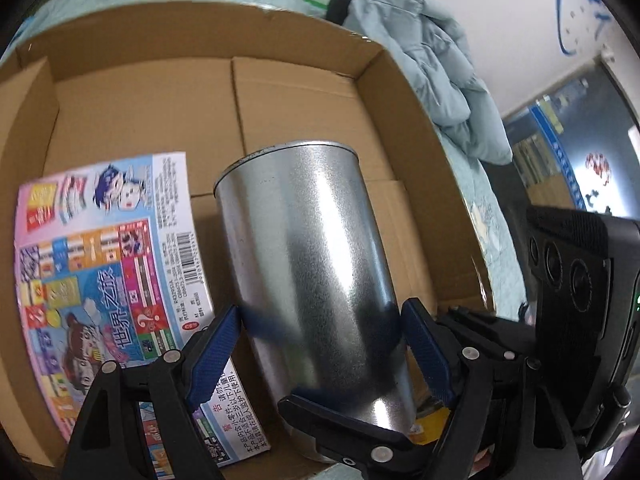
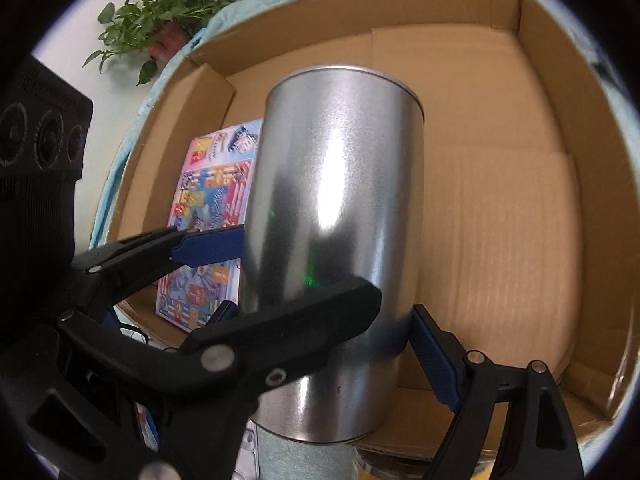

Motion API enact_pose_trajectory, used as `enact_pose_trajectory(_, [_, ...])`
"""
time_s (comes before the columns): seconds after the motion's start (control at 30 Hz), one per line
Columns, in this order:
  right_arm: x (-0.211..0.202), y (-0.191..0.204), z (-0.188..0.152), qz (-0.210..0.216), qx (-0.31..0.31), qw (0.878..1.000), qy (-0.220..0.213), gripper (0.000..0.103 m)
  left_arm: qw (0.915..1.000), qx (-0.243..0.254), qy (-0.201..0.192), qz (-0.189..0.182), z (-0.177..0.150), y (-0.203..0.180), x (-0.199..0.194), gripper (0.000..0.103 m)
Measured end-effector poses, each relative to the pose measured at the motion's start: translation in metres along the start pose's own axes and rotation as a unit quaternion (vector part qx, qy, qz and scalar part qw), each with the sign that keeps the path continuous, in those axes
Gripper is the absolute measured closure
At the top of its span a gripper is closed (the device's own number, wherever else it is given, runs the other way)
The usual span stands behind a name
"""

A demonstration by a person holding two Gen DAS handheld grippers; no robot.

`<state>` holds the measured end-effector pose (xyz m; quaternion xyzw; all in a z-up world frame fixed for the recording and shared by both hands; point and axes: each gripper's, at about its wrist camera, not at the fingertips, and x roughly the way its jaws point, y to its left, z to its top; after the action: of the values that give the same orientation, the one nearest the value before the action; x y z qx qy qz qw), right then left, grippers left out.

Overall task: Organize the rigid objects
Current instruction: 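Carry the silver cylinder over the box and lower it inside, then open the left tool beside the board-game box and withdraw it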

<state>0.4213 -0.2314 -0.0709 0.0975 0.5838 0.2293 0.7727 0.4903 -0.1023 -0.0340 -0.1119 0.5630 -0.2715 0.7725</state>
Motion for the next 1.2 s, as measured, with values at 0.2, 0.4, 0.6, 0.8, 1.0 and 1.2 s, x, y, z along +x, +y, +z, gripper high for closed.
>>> enact_pose_trajectory(0.2, [0.0, 0.001, -0.003, -0.002, 0.004, 1.0, -0.011, 0.018, 0.9999, -0.012, 0.002, 0.005, -0.003, 0.005, -0.006, 0.022])
enact_pose_trajectory(0.4, [0.001, -0.006, -0.008, 0.0, 0.011, 1.0, -0.018, 0.018, 0.9999, -0.014, -0.002, 0.004, -0.008, 0.006, -0.014, 0.022])
enact_pose_trajectory(0.6, [0.004, -0.002, -0.007, 0.002, 0.018, 1.0, -0.01, 0.017, 0.9998, -0.022, 0.002, 0.002, -0.007, 0.007, -0.015, 0.022])
enact_pose_trajectory(0.8, [-0.019, -0.004, -0.015, 0.021, -0.001, 1.0, -0.018, 0.019, 0.9996, -0.025, 0.001, 0.015, -0.007, 0.005, -0.016, 0.022])
enact_pose_trajectory(1.0, [-0.018, -0.002, -0.02, 0.026, -0.003, 0.999, -0.035, 0.027, 0.9988, -0.012, -0.006, 0.047, -0.007, -0.001, -0.026, 0.024])
enact_pose_trajectory(1.2, [-0.016, 0.002, -0.019, -0.002, 0.008, 1.0, -0.014, 0.027, 0.9975, -0.016, -0.031, 0.061, -0.006, 0.003, -0.061, 0.024])
